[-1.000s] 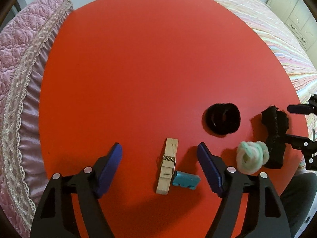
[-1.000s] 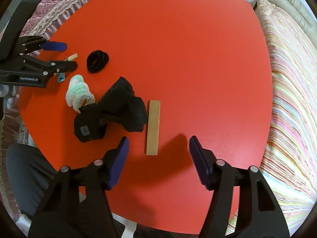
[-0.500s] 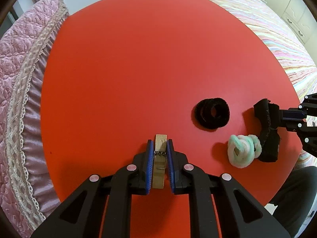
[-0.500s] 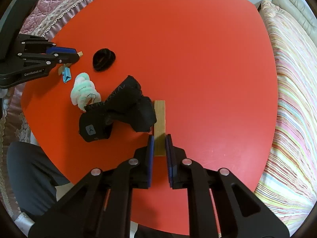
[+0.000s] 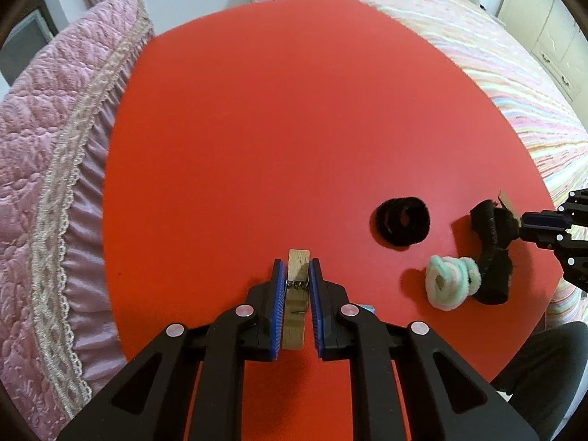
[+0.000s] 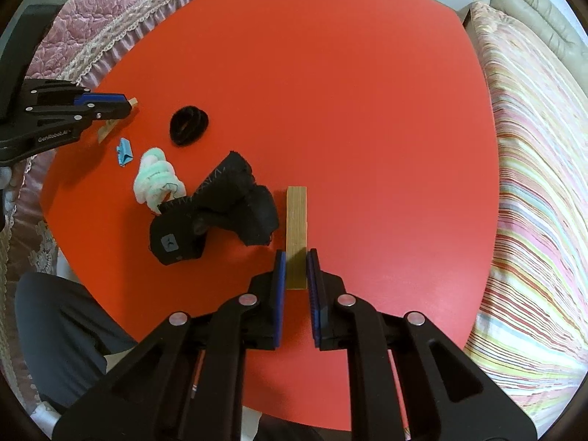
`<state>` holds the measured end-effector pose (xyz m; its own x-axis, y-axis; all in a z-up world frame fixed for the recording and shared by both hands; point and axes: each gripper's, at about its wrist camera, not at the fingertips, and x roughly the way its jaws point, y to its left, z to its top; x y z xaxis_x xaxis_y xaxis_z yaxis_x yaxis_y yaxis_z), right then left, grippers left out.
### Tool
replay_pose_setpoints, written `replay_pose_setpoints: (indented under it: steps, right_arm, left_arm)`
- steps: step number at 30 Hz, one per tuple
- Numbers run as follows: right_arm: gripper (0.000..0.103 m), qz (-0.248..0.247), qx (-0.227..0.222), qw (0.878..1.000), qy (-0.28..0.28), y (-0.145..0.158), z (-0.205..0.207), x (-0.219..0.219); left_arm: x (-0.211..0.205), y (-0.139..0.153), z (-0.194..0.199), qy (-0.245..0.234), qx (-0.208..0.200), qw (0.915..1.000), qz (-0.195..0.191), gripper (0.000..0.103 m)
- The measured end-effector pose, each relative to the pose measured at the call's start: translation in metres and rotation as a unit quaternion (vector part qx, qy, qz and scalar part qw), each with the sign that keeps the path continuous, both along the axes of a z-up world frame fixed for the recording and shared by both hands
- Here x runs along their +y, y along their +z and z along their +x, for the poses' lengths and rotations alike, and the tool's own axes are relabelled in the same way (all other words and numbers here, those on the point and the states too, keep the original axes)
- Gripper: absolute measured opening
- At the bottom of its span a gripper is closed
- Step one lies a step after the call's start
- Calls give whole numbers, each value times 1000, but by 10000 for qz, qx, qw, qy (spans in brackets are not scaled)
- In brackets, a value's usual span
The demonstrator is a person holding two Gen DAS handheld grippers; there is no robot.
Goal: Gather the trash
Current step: 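Carry the clothespin and wooden stick over the pink wastebasket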
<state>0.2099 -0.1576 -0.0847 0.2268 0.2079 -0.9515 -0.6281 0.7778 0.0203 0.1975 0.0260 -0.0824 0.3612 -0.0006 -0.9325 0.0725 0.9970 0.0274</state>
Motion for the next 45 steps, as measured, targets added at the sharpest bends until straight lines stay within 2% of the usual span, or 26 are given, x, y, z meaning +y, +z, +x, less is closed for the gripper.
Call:
replay_pose_setpoints:
  steps: [8, 10, 18, 25, 35, 45]
  right_arm:
    - [11, 204, -286, 9994, -9, 29, -16, -11]
    - [11, 279, -351, 9990, -15, 37, -20, -15]
    - [11, 642, -660, 9958, -6, 66, -55, -33]
    - [11, 915, -928, 9914, 61, 87, -97, -47]
    - [11, 1286, -1103, 9852, 243, 102, -163, -57]
    - [11, 1433, -1056, 9832, 406, 98, -210, -60]
  left_arm:
    - [0, 34, -27, 81, -373, 9992, -73, 13]
    - [12, 38, -20, 91, -482, 9987, -124, 13]
    - [2, 64, -66, 33, -925, 9954, -244, 13]
    - [-20, 86, -109, -210, -1303, 9906, -370, 13]
    - [-51, 97, -165, -524, -1627, 9836, -573, 13]
    - [-69, 95, -208, -695, -1731, 9805, -624, 13]
